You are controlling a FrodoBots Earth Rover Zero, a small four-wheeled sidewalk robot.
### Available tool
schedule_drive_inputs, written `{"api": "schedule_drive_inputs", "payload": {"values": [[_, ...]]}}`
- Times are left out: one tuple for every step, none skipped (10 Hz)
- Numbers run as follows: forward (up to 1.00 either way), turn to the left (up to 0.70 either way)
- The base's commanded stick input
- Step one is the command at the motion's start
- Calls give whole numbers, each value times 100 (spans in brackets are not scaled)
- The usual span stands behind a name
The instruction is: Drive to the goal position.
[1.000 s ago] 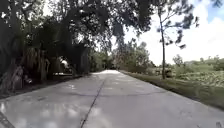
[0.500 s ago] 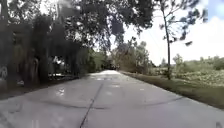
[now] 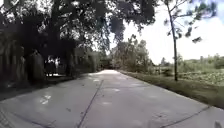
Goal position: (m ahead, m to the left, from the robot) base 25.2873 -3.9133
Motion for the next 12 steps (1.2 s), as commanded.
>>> {"api": "schedule_drive_inputs", "payload": {"values": [[100, 27], [100, 27], [100, 23], [100, 4], [100, 0], [100, 0], [100, 0], [100, 0], [100, 0], [100, 0], [100, 0], [100, 0]]}}
